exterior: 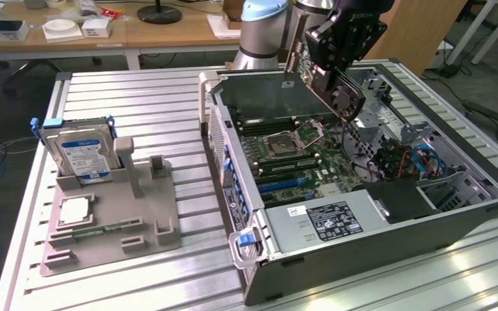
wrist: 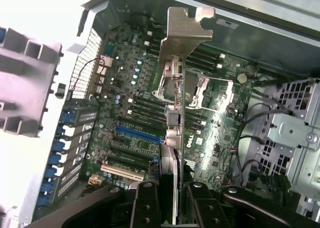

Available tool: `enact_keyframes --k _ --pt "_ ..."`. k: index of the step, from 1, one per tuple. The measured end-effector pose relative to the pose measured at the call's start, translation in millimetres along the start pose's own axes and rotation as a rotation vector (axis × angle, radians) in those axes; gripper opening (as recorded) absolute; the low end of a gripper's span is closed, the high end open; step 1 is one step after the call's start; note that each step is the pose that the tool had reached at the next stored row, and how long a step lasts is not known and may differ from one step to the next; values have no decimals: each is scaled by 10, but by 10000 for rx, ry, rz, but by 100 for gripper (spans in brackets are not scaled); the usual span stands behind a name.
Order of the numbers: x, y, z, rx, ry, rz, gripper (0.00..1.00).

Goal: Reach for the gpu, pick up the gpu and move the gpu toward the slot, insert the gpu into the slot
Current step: 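Insert the gpu into the slot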

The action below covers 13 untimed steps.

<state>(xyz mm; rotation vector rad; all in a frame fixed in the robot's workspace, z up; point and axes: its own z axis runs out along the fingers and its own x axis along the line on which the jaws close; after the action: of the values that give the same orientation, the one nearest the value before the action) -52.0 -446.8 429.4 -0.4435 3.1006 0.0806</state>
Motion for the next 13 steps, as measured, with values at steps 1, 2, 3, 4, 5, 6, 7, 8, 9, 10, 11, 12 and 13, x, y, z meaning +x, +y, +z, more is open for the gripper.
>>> enact_keyframes --k 1,2,3,4,5,6,7,8,9,10,11,12,13 --pt "0 0 0 -2 7 -139 27" --pt "0 0 0 -4 14 -287 27" --pt "0 0 0 -7 21 -427 27" --pt "1 -1 0 -8 28 -556 27" --pt "1 -1 0 -11 34 -686 27" --pt "1 -1 0 -13 40 -815 27" --pt "2 -2 0 -15 47 -940 27" --pt "2 -2 0 -17 53 -1065 27" --pt "2 -3 0 -19 59 -1202 27" --pt "3 -3 0 -21 66 -1333 27" --pt "3 -3 0 -22 73 -1467 27" --pt "3 -3 0 -25 80 -1606 27" --pt "3 -3 0 -27 86 -1744 27"
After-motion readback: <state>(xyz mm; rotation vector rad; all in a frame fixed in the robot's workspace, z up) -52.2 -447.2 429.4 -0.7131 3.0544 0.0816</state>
